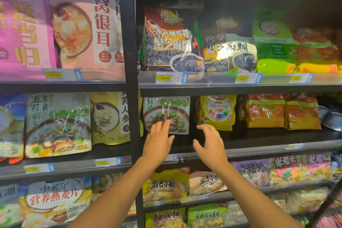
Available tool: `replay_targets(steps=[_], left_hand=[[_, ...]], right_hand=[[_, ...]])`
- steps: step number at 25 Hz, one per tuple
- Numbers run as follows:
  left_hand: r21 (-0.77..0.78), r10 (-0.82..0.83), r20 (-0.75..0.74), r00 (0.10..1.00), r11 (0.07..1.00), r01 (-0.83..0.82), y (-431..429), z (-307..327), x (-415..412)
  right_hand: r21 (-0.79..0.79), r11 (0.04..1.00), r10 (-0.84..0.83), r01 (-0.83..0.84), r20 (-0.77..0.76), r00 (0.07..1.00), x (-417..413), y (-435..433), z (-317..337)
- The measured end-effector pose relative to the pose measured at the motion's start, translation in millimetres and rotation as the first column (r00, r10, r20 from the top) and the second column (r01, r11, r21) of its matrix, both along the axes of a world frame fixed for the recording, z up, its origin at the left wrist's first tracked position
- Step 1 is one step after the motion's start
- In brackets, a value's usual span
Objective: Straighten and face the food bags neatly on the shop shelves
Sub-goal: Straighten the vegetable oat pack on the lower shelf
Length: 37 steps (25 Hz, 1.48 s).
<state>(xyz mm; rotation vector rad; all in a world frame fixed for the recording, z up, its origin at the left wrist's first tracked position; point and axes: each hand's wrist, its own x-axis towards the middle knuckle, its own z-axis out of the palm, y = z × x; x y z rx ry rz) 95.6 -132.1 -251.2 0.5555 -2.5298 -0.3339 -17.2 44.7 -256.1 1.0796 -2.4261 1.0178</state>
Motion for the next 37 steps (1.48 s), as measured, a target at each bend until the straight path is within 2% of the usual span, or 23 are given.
replay_targets(steps=[2,5,8,10,12,15,18,21,23,26,29,31,34,37], left_hand=[[0.033,0.071,0.036,0.997,0.997,-0.072,-7.6,0.9,-12.5],[0.126,0.159,0.111,0.981,0.977,-0.173,-19.4,-3.0,-34.7],[0.186,0.212,0.203,0.956,0.950,-0.251,-28.7,-14.5,-57.1],[0.232,0.235,0.214,0.948,0.931,-0.283,-36.2,-23.7,-66.9],[0.265,0.253,0.162,0.954,0.920,-0.289,-43.4,-33.4,-74.3],[0.331,0.332,0.101,0.938,0.878,-0.347,-54.7,-42.4,-84.2],[0.429,0.408,0.161,0.899,0.791,-0.436,-59.4,-39.8,-88.9],[0.464,0.435,0.164,0.885,0.758,-0.459,-60.5,-35.4,-89.9],[0.431,0.442,0.189,0.877,0.765,-0.478,-61.0,-31.0,-92.5],[0.423,0.416,0.155,0.896,0.791,-0.441,-62.4,-26.0,-99.0],[0.472,0.422,0.031,0.906,0.793,-0.386,-67.7,-24.1,-105.3],[0.607,0.434,-0.058,0.899,0.730,-0.314,-75.7,-25.2,-113.7],[0.796,0.425,-0.192,0.885,0.594,-0.113,-88.5,-20.9,-123.5],[0.800,0.432,-0.204,0.878,0.591,-0.105,-110.0,-23.8,-133.2]], right_hand=[[0.010,1.000,0.005,-0.006,0.083,0.997,-20.3,-16.8,0.1],[0.181,0.983,-0.054,0.012,0.231,0.972,-57.8,-44.6,-5.8],[0.314,0.948,-0.077,-0.047,0.371,0.925,-99.0,-70.7,-18.2],[0.271,0.958,-0.040,-0.096,0.456,0.889,-126.9,-87.6,-28.1],[0.197,0.970,0.022,-0.140,0.506,0.862,-144.6,-102.2,-32.5],[0.138,0.972,0.105,-0.188,0.462,0.880,-159.2,-119.7,-38.2],[0.016,0.983,0.149,-0.181,0.499,0.854,-172.0,-128.0,-43.2],[0.005,0.978,0.179,-0.210,0.503,0.846,-187.2,-127.0,-48.8],[0.027,0.969,0.198,-0.246,0.511,0.836,-196.9,-124.7,-50.3],[0.036,0.958,0.225,-0.284,0.519,0.825,-207.2,-110.6,-45.8],[0.082,0.951,0.216,-0.298,0.514,0.830,-216.9,-90.8,-43.6],[0.101,0.945,0.211,-0.311,0.540,0.815,-223.2,-78.8,-44.0],[0.091,0.926,0.255,-0.366,0.563,0.786,-226.3,-66.7,-41.3],[0.068,0.918,0.275,-0.390,0.599,0.752,-229.0,-65.7,-40.0]])
